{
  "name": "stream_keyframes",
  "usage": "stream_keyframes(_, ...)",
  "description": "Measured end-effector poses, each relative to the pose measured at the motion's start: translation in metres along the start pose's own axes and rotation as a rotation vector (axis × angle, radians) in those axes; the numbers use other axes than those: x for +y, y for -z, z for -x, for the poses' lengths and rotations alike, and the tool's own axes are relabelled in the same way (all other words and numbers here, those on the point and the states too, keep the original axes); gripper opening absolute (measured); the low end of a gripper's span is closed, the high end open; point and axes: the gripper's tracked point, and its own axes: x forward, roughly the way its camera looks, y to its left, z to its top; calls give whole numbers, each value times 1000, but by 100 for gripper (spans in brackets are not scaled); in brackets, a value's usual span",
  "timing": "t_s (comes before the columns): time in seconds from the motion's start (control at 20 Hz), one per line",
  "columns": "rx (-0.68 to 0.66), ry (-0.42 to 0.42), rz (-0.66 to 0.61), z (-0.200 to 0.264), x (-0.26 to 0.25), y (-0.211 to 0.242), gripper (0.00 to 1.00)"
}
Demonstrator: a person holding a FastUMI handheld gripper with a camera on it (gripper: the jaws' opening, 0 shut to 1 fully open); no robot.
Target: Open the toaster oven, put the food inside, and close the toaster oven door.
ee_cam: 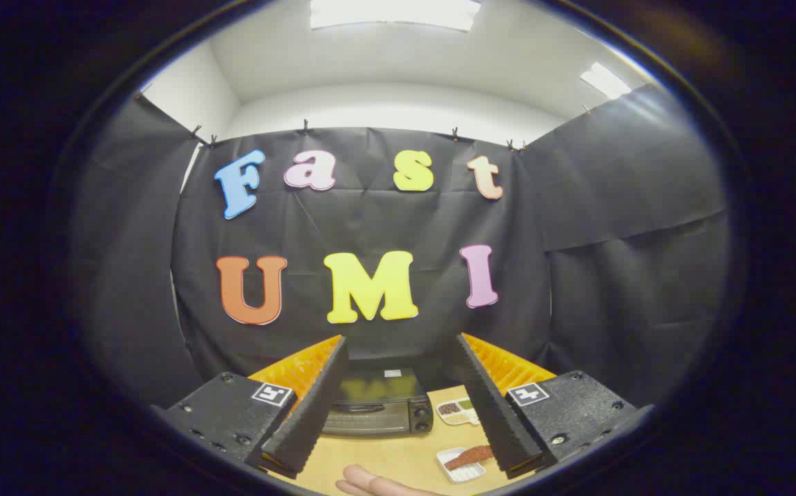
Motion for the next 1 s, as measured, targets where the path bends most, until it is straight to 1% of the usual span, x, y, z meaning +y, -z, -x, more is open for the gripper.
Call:
stream_keyframes(0.15,-25,-12,1,6,-1,-5,98)
stream_keyframes(0.45,-19,-31,23,7,-3,-1,98)
stream_keyframes(0.65,-17,-27,15,-3,-6,7,98)
stream_keyframes(0.8,-5,-46,10,-24,1,26,98)
stream_keyframes(0.9,20,-50,15,-48,6,49,98)
stream_keyframes(1.0,68,-61,19,-77,16,80,98)
